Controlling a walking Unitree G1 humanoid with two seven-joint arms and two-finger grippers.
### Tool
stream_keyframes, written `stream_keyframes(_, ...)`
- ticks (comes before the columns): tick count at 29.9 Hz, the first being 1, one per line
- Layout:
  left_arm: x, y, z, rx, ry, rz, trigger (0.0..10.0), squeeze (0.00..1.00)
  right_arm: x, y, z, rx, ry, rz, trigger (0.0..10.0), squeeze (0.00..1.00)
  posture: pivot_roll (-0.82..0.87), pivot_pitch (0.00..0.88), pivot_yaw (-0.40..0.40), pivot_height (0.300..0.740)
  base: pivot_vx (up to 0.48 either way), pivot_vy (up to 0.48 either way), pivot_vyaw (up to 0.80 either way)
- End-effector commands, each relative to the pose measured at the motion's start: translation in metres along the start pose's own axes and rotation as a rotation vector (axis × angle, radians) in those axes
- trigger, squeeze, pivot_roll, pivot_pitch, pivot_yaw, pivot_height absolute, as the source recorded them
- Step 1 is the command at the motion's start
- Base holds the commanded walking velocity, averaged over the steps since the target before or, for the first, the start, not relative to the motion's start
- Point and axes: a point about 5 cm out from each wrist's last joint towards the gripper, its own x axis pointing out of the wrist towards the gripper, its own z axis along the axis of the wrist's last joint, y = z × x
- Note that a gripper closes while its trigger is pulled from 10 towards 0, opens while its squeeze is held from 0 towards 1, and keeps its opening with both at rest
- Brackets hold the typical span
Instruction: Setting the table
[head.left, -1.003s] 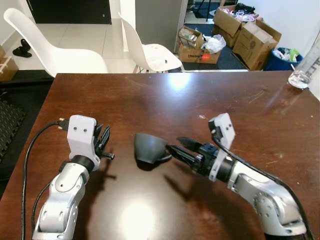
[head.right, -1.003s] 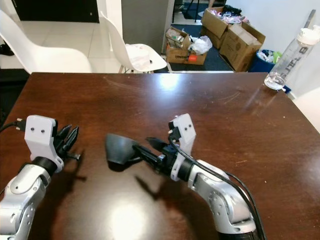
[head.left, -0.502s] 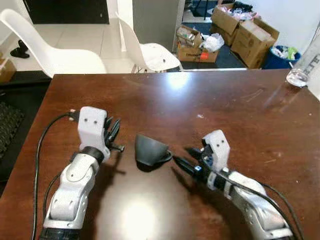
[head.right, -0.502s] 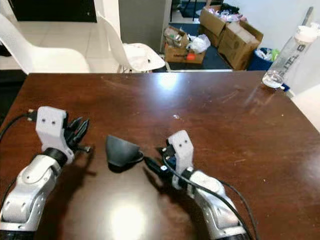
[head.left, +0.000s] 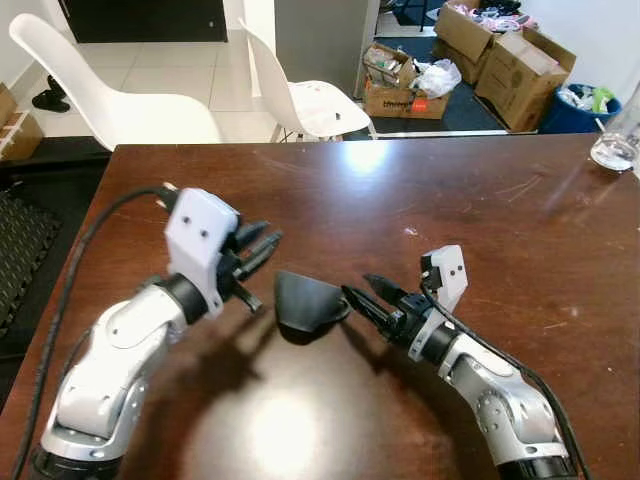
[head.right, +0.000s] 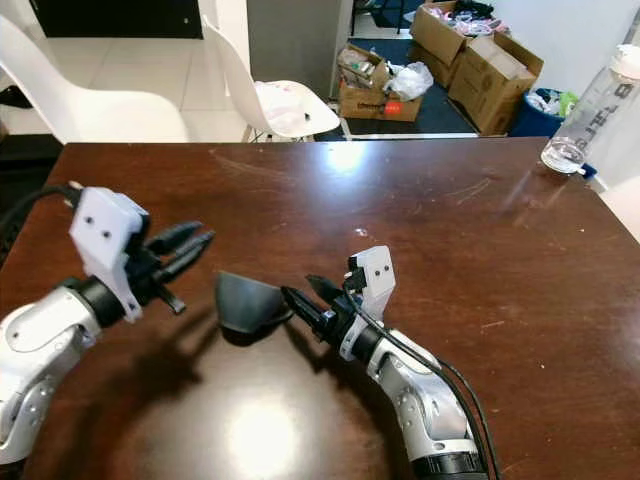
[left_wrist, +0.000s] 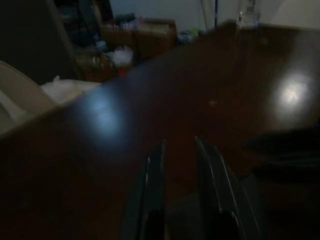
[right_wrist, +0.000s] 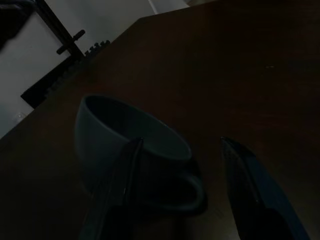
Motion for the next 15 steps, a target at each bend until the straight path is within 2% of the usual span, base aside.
stream_keyframes(1, 0.027, -0.009, -0.017, 0.052, 0.06, 0.046, 10.0, 0.0, -0.002, -0.002, 0.005, 0.029, -0.045, 0.005, 10.0, 0.0, 0.0, 0.089, 0.073, 0.74, 0.0, 0.0, 0.0)
stream_keyframes(2, 0.027, -0.009, -0.017, 0.052, 0.06, 0.046, 10.0, 0.0, -0.002, -0.002, 0.005, 0.029, -0.045, 0.005, 10.0, 0.0, 0.0, 0.089, 0.073, 0.74, 0.0, 0.0, 0.0)
stream_keyframes(3, 0.037, -0.014, -0.021, 0.053, 0.075, 0.043, 10.0, 0.0, -0.003, -0.002, 0.008, 0.028, -0.056, 0.003, 10.0, 0.0, -0.01, 0.087, 0.075, 0.74, 0.0, 0.0, 0.0)
stream_keyframes(6, 0.045, -0.017, -0.024, 0.051, 0.084, 0.028, 10.0, 0.0, -0.005, -0.004, 0.009, 0.023, -0.058, -0.005, 10.0, 0.0, -0.01, 0.086, 0.074, 0.74, 0.0, 0.0, 0.0)
stream_keyframes(9, 0.056, -0.024, -0.024, 0.075, 0.117, -0.034, 10.0, 0.0, -0.008, -0.006, 0.01, 0.019, -0.059, -0.017, 10.0, 0.0, -0.01, 0.085, 0.077, 0.74, 0.0, 0.0, 0.0)
stream_keyframes(12, 0.055, -0.022, -0.023, 0.107, 0.128, -0.069, 10.0, 0.0, -0.009, -0.006, 0.01, 0.016, -0.06, -0.022, 10.0, 0.0, -0.02, 0.084, 0.086, 0.74, 0.0, 0.0, 0.0)
stream_keyframes(15, 0.045, -0.013, -0.024, 0.162, 0.169, -0.119, 10.0, 0.0, -0.011, -0.008, 0.011, 0.02, -0.067, -0.031, 10.0, 0.0, -0.02, 0.084, 0.085, 0.74, 0.0, 0.0, 0.0)
